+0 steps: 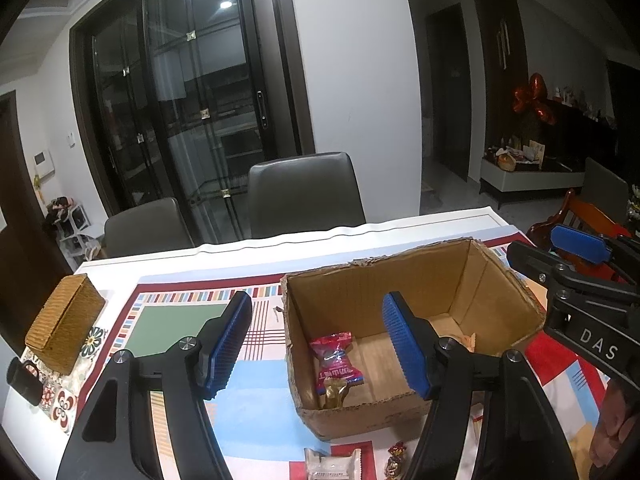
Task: Organize snacks
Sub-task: 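Withdraw both open tools from the box back toward the remaining snacks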
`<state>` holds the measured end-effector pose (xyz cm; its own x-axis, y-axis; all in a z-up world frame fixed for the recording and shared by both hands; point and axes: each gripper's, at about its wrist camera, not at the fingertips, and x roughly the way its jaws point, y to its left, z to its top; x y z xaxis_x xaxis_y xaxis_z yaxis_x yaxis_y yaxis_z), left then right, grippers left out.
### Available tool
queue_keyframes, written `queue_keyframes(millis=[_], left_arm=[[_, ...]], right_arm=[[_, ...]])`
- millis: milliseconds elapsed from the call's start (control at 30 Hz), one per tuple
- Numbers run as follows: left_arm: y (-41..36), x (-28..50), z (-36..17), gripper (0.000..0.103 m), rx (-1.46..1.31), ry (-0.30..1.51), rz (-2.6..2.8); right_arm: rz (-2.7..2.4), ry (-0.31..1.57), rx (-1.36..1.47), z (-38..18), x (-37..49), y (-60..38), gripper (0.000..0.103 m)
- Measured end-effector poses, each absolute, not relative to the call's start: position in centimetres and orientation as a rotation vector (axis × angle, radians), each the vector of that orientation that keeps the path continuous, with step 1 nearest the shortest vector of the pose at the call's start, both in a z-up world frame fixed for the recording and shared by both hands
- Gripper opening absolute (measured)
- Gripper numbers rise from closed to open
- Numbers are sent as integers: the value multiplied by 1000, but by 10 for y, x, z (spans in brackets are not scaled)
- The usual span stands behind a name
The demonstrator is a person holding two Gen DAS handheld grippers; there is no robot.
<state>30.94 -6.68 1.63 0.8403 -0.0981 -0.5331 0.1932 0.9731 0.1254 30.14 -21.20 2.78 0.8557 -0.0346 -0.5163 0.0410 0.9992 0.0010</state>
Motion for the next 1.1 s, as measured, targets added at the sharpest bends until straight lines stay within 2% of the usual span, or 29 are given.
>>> queue_keyframes(millis=[733, 1100], left_arm=[[-47, 269, 21, 67, 168, 545, -149], [-40, 251, 12, 71, 180, 545, -142]], right_arm=[[-29, 538, 1, 29, 269, -202, 58], [-17, 556, -10, 16, 251, -194, 58]])
